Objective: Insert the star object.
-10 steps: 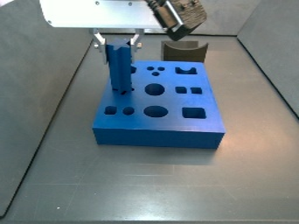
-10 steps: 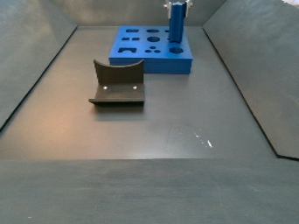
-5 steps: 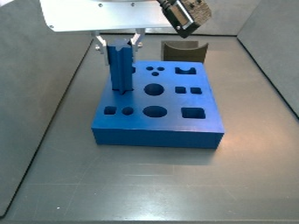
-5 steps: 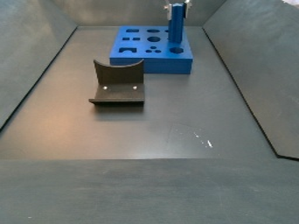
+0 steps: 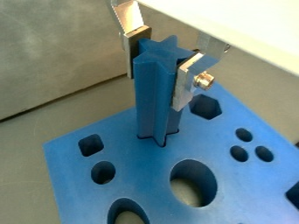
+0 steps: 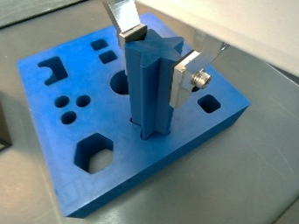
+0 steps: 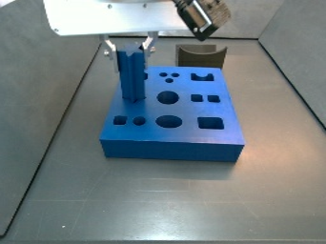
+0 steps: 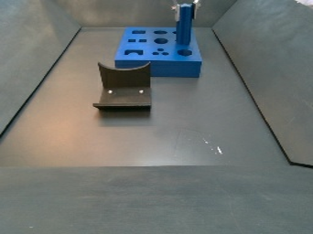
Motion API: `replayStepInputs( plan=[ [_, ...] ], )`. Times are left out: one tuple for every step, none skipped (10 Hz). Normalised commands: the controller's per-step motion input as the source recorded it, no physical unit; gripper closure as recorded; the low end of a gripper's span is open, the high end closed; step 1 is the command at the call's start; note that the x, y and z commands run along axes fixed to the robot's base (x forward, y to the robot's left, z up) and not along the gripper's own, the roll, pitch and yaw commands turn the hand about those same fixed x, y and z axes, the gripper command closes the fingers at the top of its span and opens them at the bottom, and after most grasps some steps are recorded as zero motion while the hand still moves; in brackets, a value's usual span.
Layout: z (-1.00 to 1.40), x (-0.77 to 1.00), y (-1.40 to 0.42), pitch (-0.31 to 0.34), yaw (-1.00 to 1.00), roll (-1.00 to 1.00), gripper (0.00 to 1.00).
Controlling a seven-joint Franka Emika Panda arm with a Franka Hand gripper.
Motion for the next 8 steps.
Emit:
replayStepInputs(
  plan=[
    [-0.46, 0.0, 0.0, -0.133, 0.1, -0.24, 1.0],
    [-0.49, 0.0, 0.0, -0.137, 0.1, -0.22, 1.0],
    [-0.6, 0.0, 0.0, -0.124, 0.07, -0.03, 1.0],
    [-0.67, 0.0, -0.01, -0.05, 0.03, 0.04, 1.0],
    [-0.61, 0.0, -0.01, -0.061, 0.03, 0.01, 1.0],
    [-0.47, 0.0, 0.0, -0.054, 0.03, 0.0, 1.0],
    [-0.09, 0.0, 0.0, -0.034, 0.0, -0.06, 1.0],
    [0.0, 0.0, 0.0, 0.0, 0.0, 0.0, 1.0]
  ],
)
